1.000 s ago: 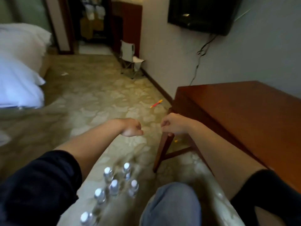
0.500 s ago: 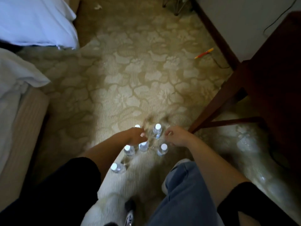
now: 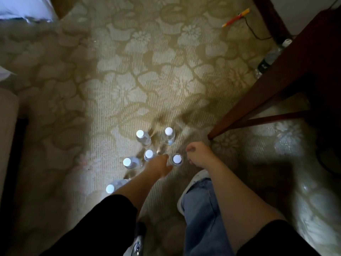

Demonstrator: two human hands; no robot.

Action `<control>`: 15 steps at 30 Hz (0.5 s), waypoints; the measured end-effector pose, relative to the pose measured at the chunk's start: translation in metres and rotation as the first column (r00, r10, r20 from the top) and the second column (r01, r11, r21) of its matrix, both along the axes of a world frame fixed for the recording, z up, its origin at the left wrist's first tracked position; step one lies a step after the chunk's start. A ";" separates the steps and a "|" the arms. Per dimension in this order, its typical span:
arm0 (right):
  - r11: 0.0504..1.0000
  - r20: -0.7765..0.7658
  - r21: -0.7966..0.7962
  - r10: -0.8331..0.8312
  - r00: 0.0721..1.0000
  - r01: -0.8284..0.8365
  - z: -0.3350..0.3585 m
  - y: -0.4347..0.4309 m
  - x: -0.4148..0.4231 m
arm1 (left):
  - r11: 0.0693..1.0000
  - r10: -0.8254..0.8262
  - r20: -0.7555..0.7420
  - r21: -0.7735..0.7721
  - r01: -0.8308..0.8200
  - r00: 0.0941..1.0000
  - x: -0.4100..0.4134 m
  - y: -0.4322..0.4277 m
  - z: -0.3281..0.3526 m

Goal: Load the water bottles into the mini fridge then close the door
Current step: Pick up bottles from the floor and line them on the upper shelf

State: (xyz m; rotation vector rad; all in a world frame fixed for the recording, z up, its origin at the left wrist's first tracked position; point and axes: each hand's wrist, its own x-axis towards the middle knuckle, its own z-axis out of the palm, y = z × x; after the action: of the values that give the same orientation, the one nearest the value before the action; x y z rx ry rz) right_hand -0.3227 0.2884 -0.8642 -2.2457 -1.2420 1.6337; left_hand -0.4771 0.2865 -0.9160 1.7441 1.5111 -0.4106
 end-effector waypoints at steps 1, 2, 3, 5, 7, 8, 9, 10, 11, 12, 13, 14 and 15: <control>1.000 -0.006 -0.004 -0.002 1.000 0.002 -0.003 0.003 0.002 | 1.000 0.013 0.014 0.020 -0.013 1.000 0.005 0.002 -0.007; 1.000 -0.011 -0.003 -0.007 1.000 0.007 -0.007 0.005 0.004 | 0.999 0.023 0.033 0.044 -0.024 0.999 0.010 0.002 -0.012; 1.000 -0.017 -0.001 -0.010 1.000 0.010 -0.010 0.008 0.006 | 0.997 0.032 0.056 0.063 -0.035 0.998 0.015 0.002 -0.019; 1.000 -0.019 0.002 -0.007 1.000 0.007 -0.016 0.011 0.010 | 0.996 0.037 0.097 0.071 -0.044 0.995 0.023 -0.001 -0.034; 1.000 -0.026 0.004 -0.013 1.000 0.013 -0.023 0.013 0.013 | 0.998 -0.008 0.081 0.069 0.002 0.997 0.028 -0.005 -0.048; 1.000 -0.034 0.004 -0.023 0.999 0.024 -0.025 0.014 0.014 | 0.998 -0.018 0.066 0.062 0.014 0.998 0.030 -0.007 -0.055; 0.999 -0.042 0.007 -0.034 0.999 0.034 -0.027 0.014 0.016 | 0.998 -0.010 0.056 0.057 0.007 0.998 0.032 -0.007 -0.059; 0.999 -0.046 0.009 -0.046 0.998 0.047 -0.029 0.015 0.017 | 0.998 0.004 0.051 0.065 -0.007 0.999 0.035 -0.007 -0.062; 0.998 -0.051 0.012 -0.055 0.997 0.056 -0.030 0.016 0.019 | 0.996 0.014 0.046 0.082 -0.018 0.999 0.039 -0.006 -0.062; 0.998 -0.054 0.011 -0.060 0.997 0.061 -0.031 0.017 0.020 | 0.994 0.017 0.040 0.103 -0.022 0.999 0.042 -0.005 -0.063; 0.998 -0.056 0.010 -0.062 0.997 0.062 -0.032 0.018 0.020 | 0.994 0.013 0.022 0.112 -0.016 1.000 0.046 -0.004 -0.064; 0.998 -0.056 0.008 -0.061 0.997 0.062 -0.033 0.018 0.021 | 0.994 -0.004 -0.007 0.111 0.004 1.000 0.049 -0.002 -0.064; 0.998 -0.057 0.006 -0.060 0.997 0.060 -0.034 0.017 0.022 | 0.994 -0.027 -0.043 0.107 0.031 0.999 0.051 0.000 -0.064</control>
State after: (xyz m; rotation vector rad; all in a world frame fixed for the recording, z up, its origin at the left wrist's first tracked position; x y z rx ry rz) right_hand -0.3005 0.3054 -0.8984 -2.1933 -1.1544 1.6562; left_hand -0.4260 0.2862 -0.9803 1.8535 1.5645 -0.3888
